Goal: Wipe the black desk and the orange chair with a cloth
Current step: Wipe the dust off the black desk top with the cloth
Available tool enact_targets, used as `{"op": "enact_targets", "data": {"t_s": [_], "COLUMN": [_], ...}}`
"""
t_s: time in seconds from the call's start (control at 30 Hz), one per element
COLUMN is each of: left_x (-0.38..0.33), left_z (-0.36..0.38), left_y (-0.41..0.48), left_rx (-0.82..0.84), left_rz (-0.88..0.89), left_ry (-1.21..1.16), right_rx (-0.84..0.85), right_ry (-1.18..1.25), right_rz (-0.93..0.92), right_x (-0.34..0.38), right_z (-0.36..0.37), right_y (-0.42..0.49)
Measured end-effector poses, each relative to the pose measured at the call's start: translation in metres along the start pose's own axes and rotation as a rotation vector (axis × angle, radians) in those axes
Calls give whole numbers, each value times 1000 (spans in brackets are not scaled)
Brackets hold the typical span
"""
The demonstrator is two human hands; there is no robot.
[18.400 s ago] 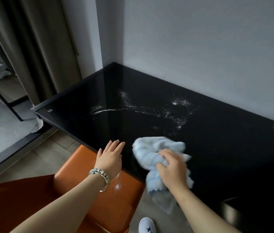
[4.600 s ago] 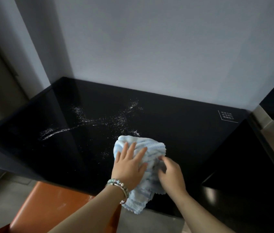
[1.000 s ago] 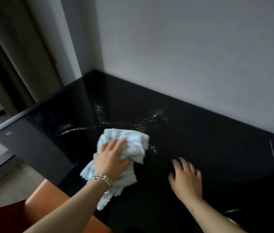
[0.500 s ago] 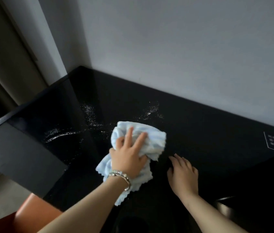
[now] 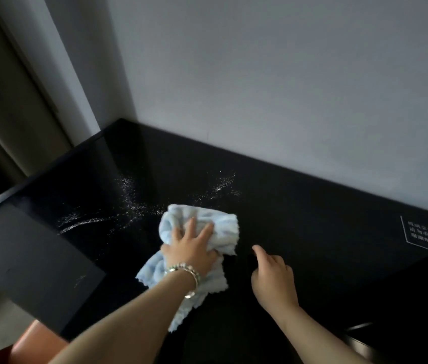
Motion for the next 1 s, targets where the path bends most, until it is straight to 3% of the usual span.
{"op": "enact_targets", "data": {"t_s": [0.1, 0.27, 0.33, 0.4, 0.47, 0.57, 0.7, 0.8, 0.87, 1.0], "left_x": [-35, 62, 74, 47, -4, -48, 14, 30, -3, -105], "left_z": [16, -3, -12, -22, -19, 8, 1, -20, -26, 1], "left_y": [-4, -5, -2, 12, 28, 35, 50, 75, 89, 96], "left_rx": [15, -43, -66, -119, -131, -28, -22, -96, -178, -163], "left_rz": [143, -253, -314, -231, -8, 193, -92, -234, -129, 325], "left_ry": [71, 6, -19, -32, 4, 86, 67, -95, -154, -24], "right_rx": [-48, 73, 79, 48, -2, -52, -62, -86, -121, -116], "right_ry": [-57, -130, -123, -95, -74, -55, -43, 4, 51, 70], "right_rz": [12, 37, 45, 55, 54, 67, 111, 159, 221, 313], "right_x": [-3, -15, -15, -13, -11, -13, -27, -33, -38, -55], "right_z": [-9, -3, -1, -3, -8, -16, -25, -32, -38, -44], "right_y": [12, 20, 19, 21, 27, 41, 65, 83, 98, 123]}}
Point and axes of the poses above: each hand's wrist, its own y-axis towards the middle knuckle, its own z-axis out of the palm, x = y × z, the point moved 7 cm from there along y, towards the middle knuckle, and after that the axes turned 14 degrees about z, right-handed, at the moved point
